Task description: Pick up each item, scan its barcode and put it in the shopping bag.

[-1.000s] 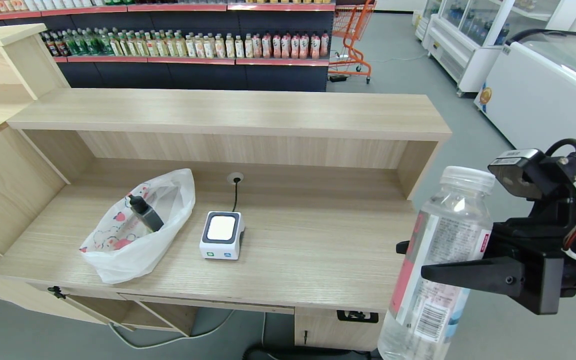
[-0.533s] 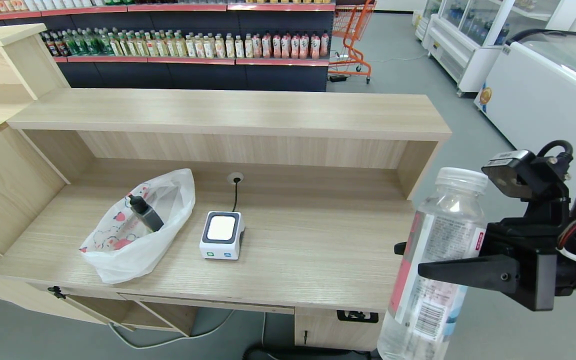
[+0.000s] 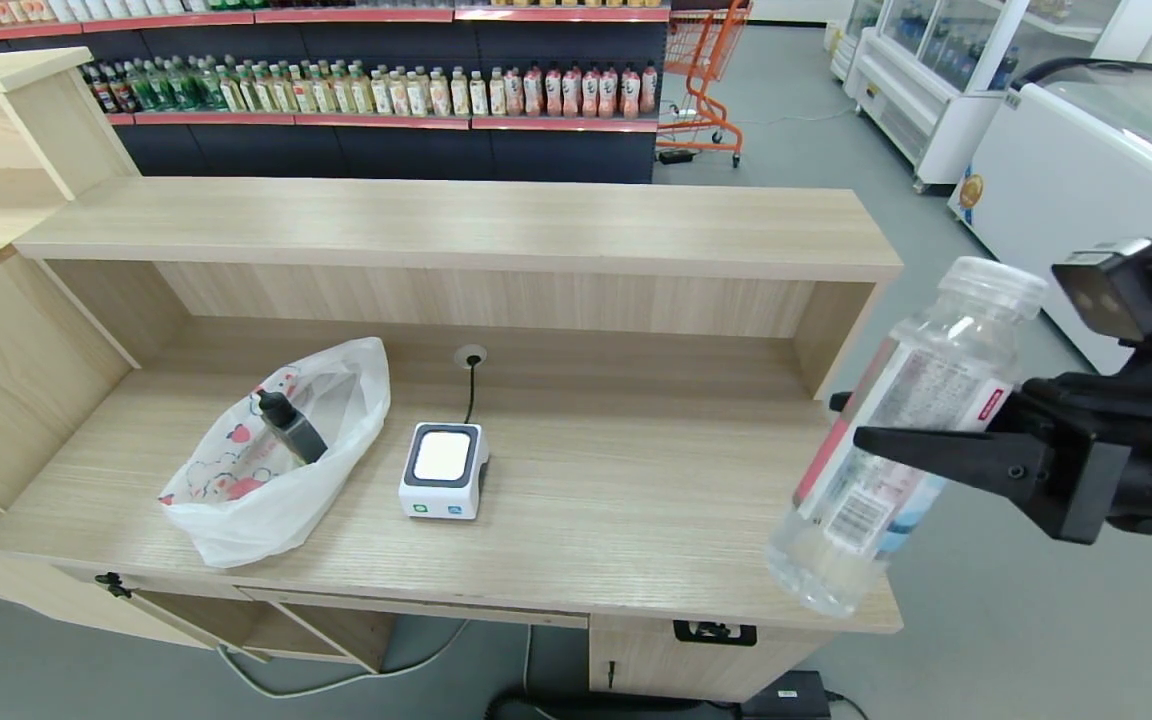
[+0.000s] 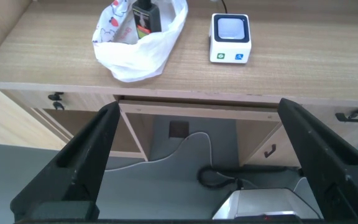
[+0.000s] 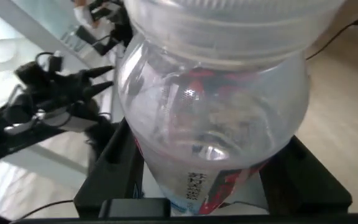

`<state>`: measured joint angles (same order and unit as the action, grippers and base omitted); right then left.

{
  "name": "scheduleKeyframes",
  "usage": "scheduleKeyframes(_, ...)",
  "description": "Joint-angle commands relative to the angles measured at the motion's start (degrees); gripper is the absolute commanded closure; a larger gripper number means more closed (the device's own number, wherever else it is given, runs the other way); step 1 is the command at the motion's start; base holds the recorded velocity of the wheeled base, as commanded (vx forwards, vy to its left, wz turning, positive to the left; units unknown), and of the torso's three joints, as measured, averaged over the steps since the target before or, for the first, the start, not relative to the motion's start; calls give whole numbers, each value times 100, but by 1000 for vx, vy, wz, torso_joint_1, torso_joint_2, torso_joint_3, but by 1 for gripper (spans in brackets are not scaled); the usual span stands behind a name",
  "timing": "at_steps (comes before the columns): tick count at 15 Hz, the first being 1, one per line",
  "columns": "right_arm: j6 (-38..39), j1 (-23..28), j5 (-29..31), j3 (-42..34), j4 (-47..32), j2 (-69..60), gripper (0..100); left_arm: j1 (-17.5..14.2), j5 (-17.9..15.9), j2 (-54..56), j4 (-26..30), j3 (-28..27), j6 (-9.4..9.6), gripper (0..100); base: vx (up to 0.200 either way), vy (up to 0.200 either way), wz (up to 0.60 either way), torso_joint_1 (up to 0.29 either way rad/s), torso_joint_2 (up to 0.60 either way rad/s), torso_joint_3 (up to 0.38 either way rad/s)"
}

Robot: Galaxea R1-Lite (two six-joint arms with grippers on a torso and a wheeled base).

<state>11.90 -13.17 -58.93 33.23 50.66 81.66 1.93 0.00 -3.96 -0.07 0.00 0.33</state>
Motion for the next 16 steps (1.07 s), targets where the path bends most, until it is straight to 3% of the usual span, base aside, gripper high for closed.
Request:
scheduleKeyframes(1,-1243,807,233,52,49,43,100,1,0,-8,-1,0,2,0,0,0,0,0,0,0)
scheduleKeyframes(3,-2965,1150,663,-71,58,271,100,1,0,-8,-1,0,2,0,0,0,0,0,0,0)
scheduleKeyframes(8,-4398,1431,778,-317,734,385,100,1,0,-8,-1,0,2,0,0,0,0,0,0,0)
scheduleKeyframes(11,-4899,1422,743,-519,1262,394,100,1,0,-8,-1,0,2,0,0,0,0,0,0,0)
scheduleKeyframes(16,-4899,1448,743,-766,1367,148,100,1,9,-8,-1,0,-33,0,0,40,0,0,1,0)
